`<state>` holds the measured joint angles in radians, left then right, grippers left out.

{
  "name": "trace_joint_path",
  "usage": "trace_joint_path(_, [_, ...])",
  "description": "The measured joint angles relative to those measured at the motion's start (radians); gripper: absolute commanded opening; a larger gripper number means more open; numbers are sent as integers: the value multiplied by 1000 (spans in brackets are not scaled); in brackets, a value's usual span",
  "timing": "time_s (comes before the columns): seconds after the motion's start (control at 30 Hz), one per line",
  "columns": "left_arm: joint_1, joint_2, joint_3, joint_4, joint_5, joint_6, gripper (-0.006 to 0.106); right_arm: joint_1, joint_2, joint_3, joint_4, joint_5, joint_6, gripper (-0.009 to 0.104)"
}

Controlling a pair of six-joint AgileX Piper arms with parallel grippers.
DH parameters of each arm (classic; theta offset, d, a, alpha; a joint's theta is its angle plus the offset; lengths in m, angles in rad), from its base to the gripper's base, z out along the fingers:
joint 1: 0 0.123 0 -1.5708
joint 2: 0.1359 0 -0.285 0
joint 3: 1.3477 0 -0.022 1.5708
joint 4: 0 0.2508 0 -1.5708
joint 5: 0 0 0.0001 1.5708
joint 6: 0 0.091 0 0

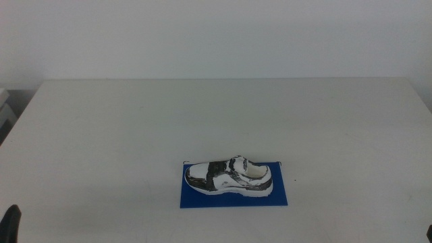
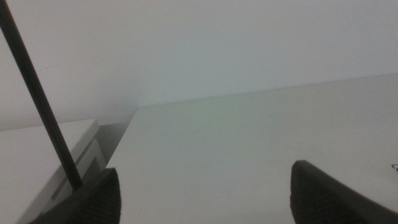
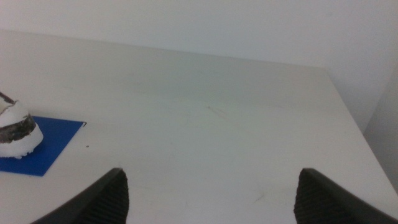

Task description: Use one arm to grab the shoe from the table and place it on the mat.

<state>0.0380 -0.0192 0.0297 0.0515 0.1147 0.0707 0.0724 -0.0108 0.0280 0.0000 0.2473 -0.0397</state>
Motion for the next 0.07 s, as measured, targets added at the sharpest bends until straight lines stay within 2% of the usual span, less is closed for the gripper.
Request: trace_joint_path(0.07, [0,0,0,0,0,0,94,0,0,1,0,0,0,92])
